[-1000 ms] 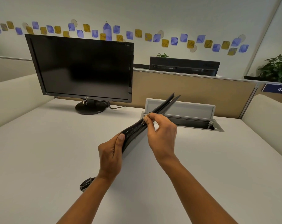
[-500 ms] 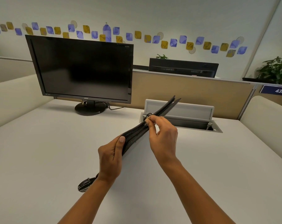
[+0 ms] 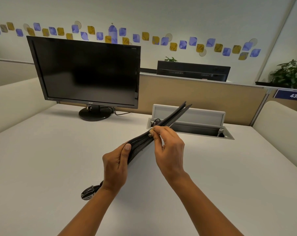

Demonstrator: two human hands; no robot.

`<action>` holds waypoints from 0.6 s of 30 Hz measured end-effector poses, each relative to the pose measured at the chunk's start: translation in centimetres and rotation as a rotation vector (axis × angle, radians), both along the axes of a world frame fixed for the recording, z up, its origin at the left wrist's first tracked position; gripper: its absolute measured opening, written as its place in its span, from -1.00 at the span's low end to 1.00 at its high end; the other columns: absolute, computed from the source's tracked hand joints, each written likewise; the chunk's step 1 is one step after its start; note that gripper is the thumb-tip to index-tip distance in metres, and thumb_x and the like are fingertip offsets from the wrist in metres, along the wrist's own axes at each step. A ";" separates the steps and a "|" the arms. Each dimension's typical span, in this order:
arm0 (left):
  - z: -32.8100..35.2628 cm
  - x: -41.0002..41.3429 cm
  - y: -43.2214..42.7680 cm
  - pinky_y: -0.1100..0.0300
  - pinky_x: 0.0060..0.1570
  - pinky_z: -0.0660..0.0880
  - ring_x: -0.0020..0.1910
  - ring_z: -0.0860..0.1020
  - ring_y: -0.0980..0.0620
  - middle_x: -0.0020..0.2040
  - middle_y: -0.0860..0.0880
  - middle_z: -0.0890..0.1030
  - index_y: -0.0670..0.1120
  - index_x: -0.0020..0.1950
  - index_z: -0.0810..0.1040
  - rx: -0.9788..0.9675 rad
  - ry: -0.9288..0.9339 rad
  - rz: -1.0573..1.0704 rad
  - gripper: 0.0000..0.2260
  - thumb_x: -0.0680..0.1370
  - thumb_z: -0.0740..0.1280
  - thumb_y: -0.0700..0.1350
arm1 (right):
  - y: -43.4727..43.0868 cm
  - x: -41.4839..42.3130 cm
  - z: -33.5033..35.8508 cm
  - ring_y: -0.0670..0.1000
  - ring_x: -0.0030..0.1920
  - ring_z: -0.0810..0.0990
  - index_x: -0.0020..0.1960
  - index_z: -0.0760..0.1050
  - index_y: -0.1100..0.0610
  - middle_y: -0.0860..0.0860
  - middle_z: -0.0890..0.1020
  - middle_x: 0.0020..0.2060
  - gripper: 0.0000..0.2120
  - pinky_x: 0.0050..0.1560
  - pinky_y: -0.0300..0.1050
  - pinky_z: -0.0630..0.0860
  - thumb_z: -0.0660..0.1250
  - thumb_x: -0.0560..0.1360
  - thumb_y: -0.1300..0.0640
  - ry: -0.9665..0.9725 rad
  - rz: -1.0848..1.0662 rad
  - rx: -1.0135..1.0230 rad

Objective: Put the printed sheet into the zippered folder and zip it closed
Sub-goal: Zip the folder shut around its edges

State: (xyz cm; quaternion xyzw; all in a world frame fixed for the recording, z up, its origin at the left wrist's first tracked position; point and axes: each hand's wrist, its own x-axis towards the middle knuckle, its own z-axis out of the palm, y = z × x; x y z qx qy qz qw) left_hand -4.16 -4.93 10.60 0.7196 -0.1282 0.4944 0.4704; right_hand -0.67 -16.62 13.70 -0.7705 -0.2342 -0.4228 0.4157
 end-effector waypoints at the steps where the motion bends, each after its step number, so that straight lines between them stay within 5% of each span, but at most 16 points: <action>1: 0.0 0.0 0.0 0.67 -0.44 0.18 -0.43 0.32 0.32 -0.57 0.04 0.36 -0.43 -0.36 0.49 0.004 -0.001 0.005 -0.37 0.60 0.02 0.06 | 0.0 -0.1 -0.1 -0.01 -0.19 0.62 -0.07 0.59 0.28 0.14 0.68 -0.22 -0.87 -0.02 -0.32 0.46 0.36 0.40 0.27 0.002 0.001 0.002; 2: 0.0 -0.1 -0.1 0.67 -0.44 0.18 -0.42 0.31 0.30 -0.58 -0.04 0.37 -0.44 -0.36 0.49 0.007 -0.003 0.009 -0.37 0.60 0.02 0.06 | 0.1 -0.1 -0.1 -0.03 -0.18 0.60 -0.06 0.59 0.28 0.14 0.68 -0.22 -0.86 -0.02 -0.32 0.46 0.35 0.40 0.27 0.004 0.000 0.006; 6: -0.1 0.1 0.1 0.66 -0.44 0.20 -0.44 0.35 0.49 -0.42 0.21 0.29 -0.43 -0.34 0.52 0.005 0.020 -0.011 -0.36 0.59 0.02 0.09 | 0.2 -0.3 -0.2 -0.11 -0.15 0.54 -0.06 0.59 0.28 0.13 0.68 -0.21 -0.86 0.00 -0.34 0.46 0.35 0.40 0.27 0.000 -0.002 0.009; 9: -0.6 0.4 0.3 0.62 -0.45 0.25 -0.44 0.41 0.42 -0.43 0.25 0.34 -0.38 -0.27 0.58 -0.041 0.051 -0.040 -0.36 0.57 0.05 0.15 | 0.4 -0.4 -0.2 -0.12 -0.16 0.53 -0.07 0.59 0.27 0.12 0.68 -0.22 -0.87 -0.01 -0.41 0.43 0.35 0.41 0.27 0.010 0.013 0.019; 13: -0.2 0.9 1.0 0.55 -0.27 0.45 -0.25 0.59 0.27 -0.19 0.16 0.60 -0.03 0.02 0.56 -0.107 0.234 -0.106 -0.89 0.54 0.28 -0.06 | 0.7 -0.5 -0.1 -0.10 -0.19 0.57 -0.08 0.59 0.26 0.12 0.67 -0.23 -0.89 -0.04 -0.41 0.46 0.34 0.42 0.27 0.023 0.023 0.038; 15: 0.5 1.1 1.2 0.53 -0.18 0.48 -0.18 0.60 0.29 -0.07 0.17 0.60 0.05 0.05 0.54 -0.119 0.335 -0.167 -0.83 0.47 0.31 -0.08 | 0.9 -0.5 0.0 -0.13 -0.19 0.53 -0.08 0.59 0.27 0.12 0.67 -0.22 -0.89 -0.04 -0.42 0.45 0.34 0.42 0.27 0.026 0.022 0.060; 18: 1.8 1.0 1.0 0.53 -0.26 0.47 -0.19 0.58 0.36 -0.20 0.24 0.60 0.12 0.00 0.57 -0.082 0.421 -0.191 -0.81 0.43 0.26 0.04 | 1.0 -0.2 0.4 -0.12 -0.21 0.54 -0.09 0.58 0.27 0.12 0.66 -0.23 -0.92 -0.10 -0.43 0.45 0.36 0.42 0.31 0.024 0.014 0.070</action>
